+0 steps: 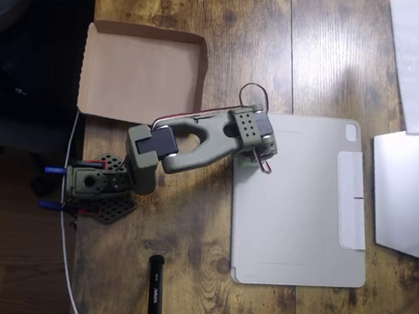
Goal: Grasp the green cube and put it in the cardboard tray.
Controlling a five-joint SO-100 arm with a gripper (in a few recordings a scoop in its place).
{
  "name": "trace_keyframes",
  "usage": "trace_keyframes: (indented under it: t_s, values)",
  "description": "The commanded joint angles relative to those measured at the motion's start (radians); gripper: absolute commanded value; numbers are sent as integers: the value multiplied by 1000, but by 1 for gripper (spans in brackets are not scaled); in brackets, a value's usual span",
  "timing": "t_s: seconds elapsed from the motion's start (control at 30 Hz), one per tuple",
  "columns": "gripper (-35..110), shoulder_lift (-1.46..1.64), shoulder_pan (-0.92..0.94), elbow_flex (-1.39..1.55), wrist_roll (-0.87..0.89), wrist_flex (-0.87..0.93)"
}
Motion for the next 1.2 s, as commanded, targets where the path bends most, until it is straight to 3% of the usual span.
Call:
trace_keyframes:
  t_s: [0.0,0.2,0.5,0.73,1.17]
  values:
    - [10,26,8,2,6,0]
    - [10,38,6,-48,0,54]
    - [10,114,-63,-287,34,394]
    - [11,241,-164,-337,48,558]
    - [14,456,-414,-206,8,591]
